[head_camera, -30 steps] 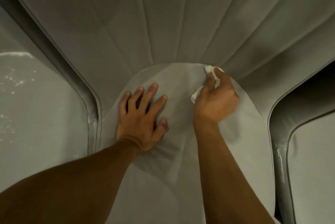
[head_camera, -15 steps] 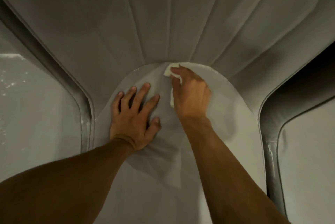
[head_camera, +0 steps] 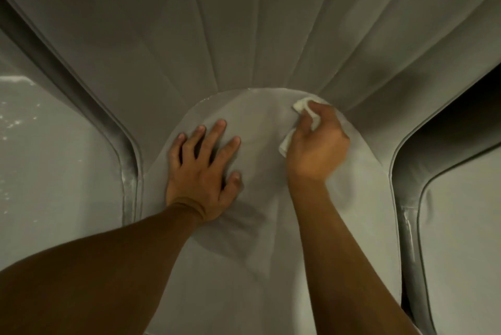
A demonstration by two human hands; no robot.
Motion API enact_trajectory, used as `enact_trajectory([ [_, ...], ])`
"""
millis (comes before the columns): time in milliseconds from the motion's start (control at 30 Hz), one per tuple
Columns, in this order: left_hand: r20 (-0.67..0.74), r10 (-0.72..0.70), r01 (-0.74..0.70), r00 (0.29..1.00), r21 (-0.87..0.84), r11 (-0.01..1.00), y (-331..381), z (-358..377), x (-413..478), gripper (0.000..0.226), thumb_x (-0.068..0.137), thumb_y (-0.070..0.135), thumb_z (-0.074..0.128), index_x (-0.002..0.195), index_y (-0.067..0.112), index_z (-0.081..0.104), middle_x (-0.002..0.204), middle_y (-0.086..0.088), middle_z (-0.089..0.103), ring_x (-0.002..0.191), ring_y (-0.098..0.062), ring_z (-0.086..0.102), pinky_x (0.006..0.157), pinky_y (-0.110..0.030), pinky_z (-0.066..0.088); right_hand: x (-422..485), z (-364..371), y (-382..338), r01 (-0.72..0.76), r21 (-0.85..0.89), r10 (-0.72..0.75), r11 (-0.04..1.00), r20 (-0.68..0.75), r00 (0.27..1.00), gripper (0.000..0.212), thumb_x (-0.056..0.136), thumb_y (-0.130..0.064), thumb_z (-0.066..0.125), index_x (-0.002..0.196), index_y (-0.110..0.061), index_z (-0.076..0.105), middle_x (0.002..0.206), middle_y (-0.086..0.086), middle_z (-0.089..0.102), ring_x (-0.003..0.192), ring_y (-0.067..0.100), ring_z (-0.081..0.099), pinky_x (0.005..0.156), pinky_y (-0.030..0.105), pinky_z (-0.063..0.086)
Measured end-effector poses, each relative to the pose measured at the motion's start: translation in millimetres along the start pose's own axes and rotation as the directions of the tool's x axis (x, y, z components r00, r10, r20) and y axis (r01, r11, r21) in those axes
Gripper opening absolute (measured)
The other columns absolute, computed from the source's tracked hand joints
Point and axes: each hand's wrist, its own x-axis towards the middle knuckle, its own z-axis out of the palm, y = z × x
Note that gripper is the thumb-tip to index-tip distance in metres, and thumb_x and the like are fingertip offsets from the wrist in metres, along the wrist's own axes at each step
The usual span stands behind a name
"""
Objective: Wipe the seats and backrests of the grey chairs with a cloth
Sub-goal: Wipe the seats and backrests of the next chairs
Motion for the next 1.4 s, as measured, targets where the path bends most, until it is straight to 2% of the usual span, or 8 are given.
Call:
enact_trajectory([
  [167,0.037,-0.005,0.004,0.999,0.012,1.000,-2,2,1,0.066,0.092,0.059,0.031,0.153,0.033,0.036,0.168,-0.002,0.018,0.148,-0.036,0.022,0.121,-0.056,0.010,-6,27,-28,-0.006,-0.012,0.007,1.000,0.078,0.997,0.018,0.095,-0.023,0.060,0.110,-0.023,0.071,0.104,-0.001,0.074,0.094,0.022,0.068,0.073,0.021,0.039],
  [300,0.013,0.006,-0.006,1.000,0.024,1.000,-2,4,2,0.063,0.091,0.060,0.033,0.145,0.029,0.039,0.167,-0.004,0.020,0.148,-0.036,0.024,0.120,-0.056,0.010,-29,37,-41,0.170,0.037,-0.174,0.985,0.186,0.967,0.019,0.094,-0.017,0.061,0.106,-0.025,0.073,0.098,-0.003,0.075,0.086,0.019,0.070,0.077,0.028,0.051],
  [433,0.006,0.002,-0.002,1.000,0.040,0.999,-2,6,1,0.074,0.089,0.060,0.032,0.150,0.017,0.028,0.157,-0.014,0.036,0.144,-0.040,0.029,0.119,-0.059,0.016,-44,46,-53,0.339,0.087,-0.345,0.937,0.399,0.850,0.025,0.090,-0.013,0.061,0.109,-0.024,0.072,0.105,-0.002,0.074,0.091,0.022,0.070,0.078,0.033,0.056],
  [633,0.002,0.000,0.000,1.000,0.006,1.000,1,1,1,0.062,0.090,0.056,0.035,0.145,0.029,0.042,0.166,-0.005,0.026,0.145,-0.038,0.028,0.119,-0.056,0.012,-12,27,-29,0.565,0.007,-0.516,0.825,0.416,0.749,0.026,0.081,-0.015,0.061,0.101,-0.027,0.071,0.099,-0.002,0.074,0.081,0.026,0.070,0.065,0.032,0.055],
  [833,0.014,0.000,0.000,1.000,0.002,1.000,-1,-2,0,0.066,0.090,0.055,0.035,0.151,0.030,0.042,0.168,-0.003,0.022,0.145,-0.039,0.029,0.120,-0.057,0.014,27,-29,13,0.270,-0.159,-0.234,0.950,0.214,0.949,0.019,0.093,-0.021,0.060,0.105,-0.030,0.072,0.105,-0.001,0.073,0.091,0.027,0.067,0.073,0.034,0.047],
  [1067,0.007,-0.009,0.009,1.000,-0.014,1.000,1,-4,0,0.066,0.089,0.053,0.036,0.149,0.028,0.047,0.167,-0.004,0.025,0.146,-0.039,0.029,0.120,-0.057,0.013,5,-70,55,0.199,-0.231,-0.182,0.952,0.095,0.979,0.015,0.095,-0.019,0.062,0.107,-0.023,0.069,0.095,0.005,0.072,0.076,0.033,0.067,0.064,0.035,0.050],
  [1233,0.005,-0.001,0.001,1.000,-0.005,1.000,1,-3,0,0.066,0.089,0.053,0.036,0.149,0.028,0.046,0.167,-0.005,0.024,0.145,-0.040,0.029,0.120,-0.057,0.012,-5,-39,36,-0.061,0.033,0.062,0.998,-0.057,0.996,0.021,0.092,-0.017,0.061,0.109,-0.023,0.072,0.108,-0.005,0.073,0.099,0.018,0.068,0.088,0.022,0.048],
  [1400,0.016,0.001,-0.001,1.000,0.007,1.000,0,0,2,0.067,0.090,0.056,0.034,0.152,0.030,0.041,0.168,-0.004,0.021,0.147,-0.039,0.026,0.121,-0.057,0.010,-2,17,-15,-0.030,0.059,0.029,0.998,0.029,0.999,0.022,0.091,-0.017,0.062,0.109,-0.025,0.072,0.107,-0.003,0.074,0.098,0.018,0.067,0.083,0.020,0.043],
])
